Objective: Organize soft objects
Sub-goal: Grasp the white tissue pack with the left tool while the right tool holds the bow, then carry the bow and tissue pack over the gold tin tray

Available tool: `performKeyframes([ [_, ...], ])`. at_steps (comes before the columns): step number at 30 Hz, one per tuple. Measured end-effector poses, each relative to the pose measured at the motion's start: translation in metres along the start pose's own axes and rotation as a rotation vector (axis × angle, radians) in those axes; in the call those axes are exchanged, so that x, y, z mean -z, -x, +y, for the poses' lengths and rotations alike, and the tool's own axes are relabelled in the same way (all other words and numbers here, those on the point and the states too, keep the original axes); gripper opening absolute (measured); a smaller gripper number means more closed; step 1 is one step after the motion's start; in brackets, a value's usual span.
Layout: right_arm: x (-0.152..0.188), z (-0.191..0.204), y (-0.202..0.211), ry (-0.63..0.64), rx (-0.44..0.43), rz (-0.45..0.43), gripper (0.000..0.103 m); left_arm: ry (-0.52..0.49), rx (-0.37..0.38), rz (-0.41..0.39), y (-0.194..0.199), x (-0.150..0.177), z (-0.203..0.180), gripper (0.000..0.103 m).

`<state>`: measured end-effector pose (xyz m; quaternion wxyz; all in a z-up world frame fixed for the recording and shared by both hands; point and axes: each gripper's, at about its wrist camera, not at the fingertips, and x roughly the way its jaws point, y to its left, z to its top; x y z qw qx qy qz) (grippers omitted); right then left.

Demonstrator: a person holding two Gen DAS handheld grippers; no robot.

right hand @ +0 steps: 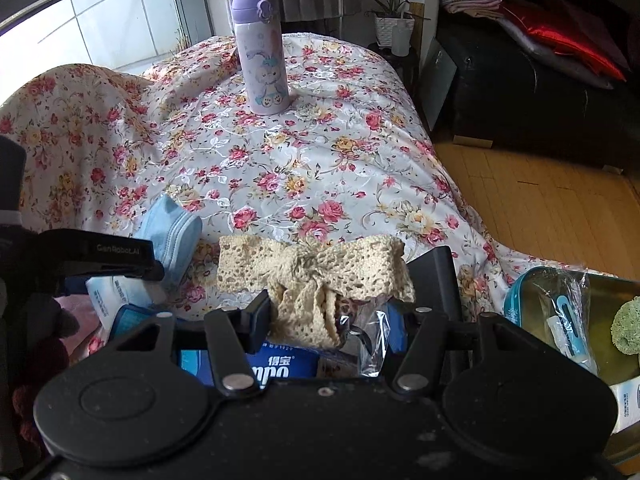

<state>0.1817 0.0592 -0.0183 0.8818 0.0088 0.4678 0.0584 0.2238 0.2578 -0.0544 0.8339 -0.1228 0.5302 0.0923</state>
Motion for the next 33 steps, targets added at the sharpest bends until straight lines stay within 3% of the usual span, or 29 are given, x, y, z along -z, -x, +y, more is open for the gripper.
performKeyframes([
  [3, -0.002, 0.0, -0.002, -0.004, 0.002, 0.0, 0.055, -0.004, -0.004, -0.025, 0.007, -0.006, -0.003, 0.072],
  [8, -0.005, -0.002, 0.009, -0.019, -0.002, -0.022, 0.055, 0.032, 0.056, -0.057, 0.035, -0.016, -0.006, 0.072],
  [14, 0.0, -0.011, 0.033, -0.048, -0.014, -0.055, 0.056, -0.018, 0.106, -0.105, 0.079, -0.01, -0.025, 0.072],
  [24, 0.051, -0.048, 0.083, -0.093, -0.002, -0.055, 0.056, -0.136, 0.163, -0.084, 0.122, 0.043, -0.058, 0.073],
  [33, 0.111, -0.086, 0.115, -0.1, 0.02, 0.007, 0.056, -0.266, 0.206, 0.004, 0.142, 0.098, -0.088, 0.073],
])
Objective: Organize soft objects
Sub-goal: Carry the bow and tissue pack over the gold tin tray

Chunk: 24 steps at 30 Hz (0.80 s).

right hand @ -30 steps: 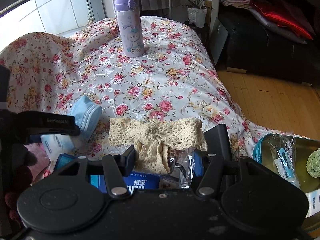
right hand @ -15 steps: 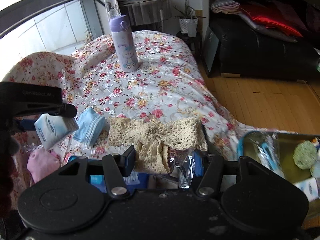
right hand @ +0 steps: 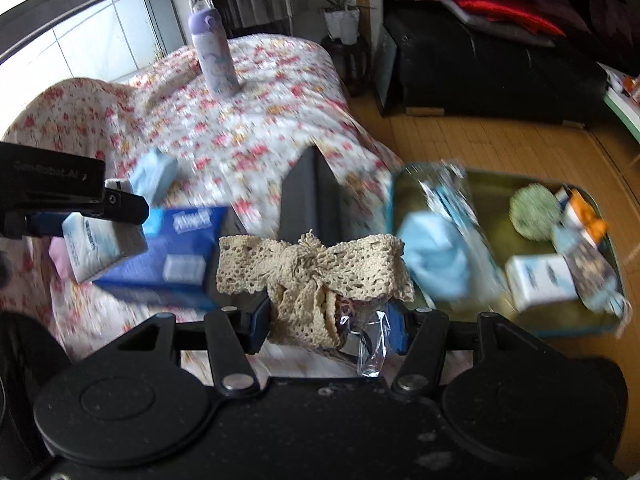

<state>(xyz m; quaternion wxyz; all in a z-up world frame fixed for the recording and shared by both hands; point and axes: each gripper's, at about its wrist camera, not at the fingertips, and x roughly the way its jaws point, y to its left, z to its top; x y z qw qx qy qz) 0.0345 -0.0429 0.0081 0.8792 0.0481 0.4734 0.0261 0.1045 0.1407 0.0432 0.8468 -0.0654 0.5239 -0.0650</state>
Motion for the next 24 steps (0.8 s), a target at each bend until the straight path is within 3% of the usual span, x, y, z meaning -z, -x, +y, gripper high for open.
performKeyframes([
  [7, 0.027, -0.052, 0.012, -0.087, 0.059, 0.031, 0.056, -0.063, 0.068, 0.057, 0.002, 0.015, -0.042, 0.073],
  [17, 0.024, -0.15, 0.018, -0.342, 0.262, -0.113, 0.056, -0.17, 0.135, 0.059, -0.011, 0.007, -0.121, 0.073],
  [21, 0.022, -0.175, 0.012, -0.405, 0.369, -0.181, 0.056, -0.197, 0.148, 0.048, -0.018, -0.002, -0.151, 0.073],
  [24, 0.023, -0.191, 0.002, -0.453, 0.396, -0.218, 0.056, -0.212, 0.16, 0.039, -0.026, -0.011, -0.172, 0.073],
])
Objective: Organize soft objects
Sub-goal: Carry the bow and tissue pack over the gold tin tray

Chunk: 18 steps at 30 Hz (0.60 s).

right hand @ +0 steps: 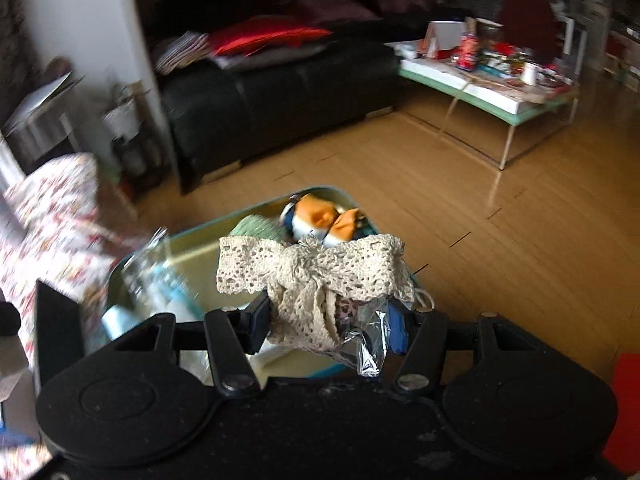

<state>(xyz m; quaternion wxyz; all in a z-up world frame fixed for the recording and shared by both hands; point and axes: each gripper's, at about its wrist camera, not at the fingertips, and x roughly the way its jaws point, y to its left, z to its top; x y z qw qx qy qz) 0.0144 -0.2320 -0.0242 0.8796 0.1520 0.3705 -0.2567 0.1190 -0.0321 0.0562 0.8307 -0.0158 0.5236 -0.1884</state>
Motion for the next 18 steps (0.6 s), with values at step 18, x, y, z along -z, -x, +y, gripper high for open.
performKeyframes([
  [18, 0.014, 0.038, -0.026, 0.234, -0.116, -0.022, 0.056, 0.001, -0.014, 0.031, -0.082, -0.062, -0.047, 0.073],
])
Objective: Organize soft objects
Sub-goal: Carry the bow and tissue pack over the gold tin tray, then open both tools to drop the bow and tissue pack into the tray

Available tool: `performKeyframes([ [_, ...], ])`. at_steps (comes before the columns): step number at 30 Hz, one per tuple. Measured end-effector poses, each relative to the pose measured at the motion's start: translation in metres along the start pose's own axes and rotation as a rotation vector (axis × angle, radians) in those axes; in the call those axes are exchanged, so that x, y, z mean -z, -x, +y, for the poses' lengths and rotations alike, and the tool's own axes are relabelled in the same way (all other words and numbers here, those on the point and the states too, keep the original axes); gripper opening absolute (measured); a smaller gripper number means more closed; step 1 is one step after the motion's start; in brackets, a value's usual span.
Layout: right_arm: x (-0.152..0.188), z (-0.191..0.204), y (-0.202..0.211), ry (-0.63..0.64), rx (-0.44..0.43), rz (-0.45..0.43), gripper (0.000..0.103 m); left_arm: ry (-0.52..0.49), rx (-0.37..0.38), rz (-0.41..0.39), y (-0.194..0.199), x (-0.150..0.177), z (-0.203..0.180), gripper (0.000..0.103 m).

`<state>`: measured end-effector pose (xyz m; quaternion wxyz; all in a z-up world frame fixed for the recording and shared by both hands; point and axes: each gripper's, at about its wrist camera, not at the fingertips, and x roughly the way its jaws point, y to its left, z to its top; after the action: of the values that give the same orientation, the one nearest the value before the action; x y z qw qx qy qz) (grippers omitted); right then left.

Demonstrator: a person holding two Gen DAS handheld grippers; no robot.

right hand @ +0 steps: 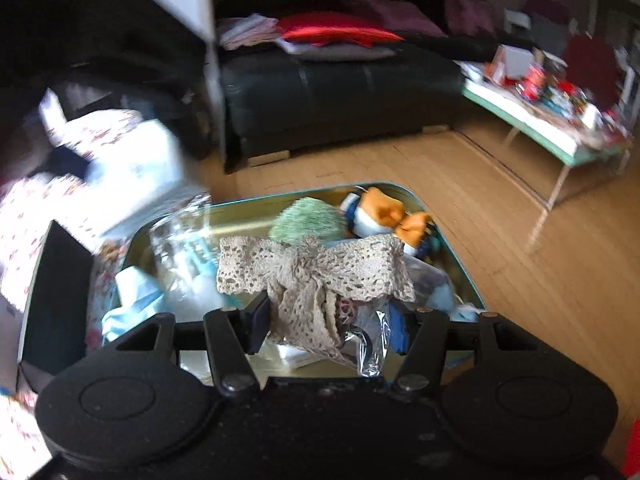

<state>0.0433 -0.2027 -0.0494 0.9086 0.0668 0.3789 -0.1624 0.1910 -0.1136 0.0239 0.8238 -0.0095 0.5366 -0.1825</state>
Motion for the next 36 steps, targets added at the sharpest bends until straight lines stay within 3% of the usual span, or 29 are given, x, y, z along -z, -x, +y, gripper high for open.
performKeyframes([
  [7, 0.004, 0.008, 0.009, 0.085, -0.06, -0.039, 0.059, 0.013, 0.004, 0.033, -0.018, -0.011, -0.003, 0.073],
  [9, 0.003, 0.006, 0.009, 0.083, -0.082, -0.04, 0.067, 0.013, 0.014, 0.04, -0.021, -0.013, -0.004, 0.078],
  [13, 0.002, 0.004, 0.014, 0.068, -0.128, -0.064, 0.073, 0.025, 0.024, 0.037, -0.023, -0.014, -0.003, 0.085],
  [24, 0.001, 0.0, 0.016, 0.02, -0.158, -0.104, 0.073, 0.046, -0.003, 0.013, -0.013, -0.007, 0.009, 0.085],
  [36, 0.002, 0.003, 0.014, 0.032, -0.143, -0.089, 0.073, 0.078, -0.064, -0.06, 0.029, 0.01, 0.043, 0.085],
])
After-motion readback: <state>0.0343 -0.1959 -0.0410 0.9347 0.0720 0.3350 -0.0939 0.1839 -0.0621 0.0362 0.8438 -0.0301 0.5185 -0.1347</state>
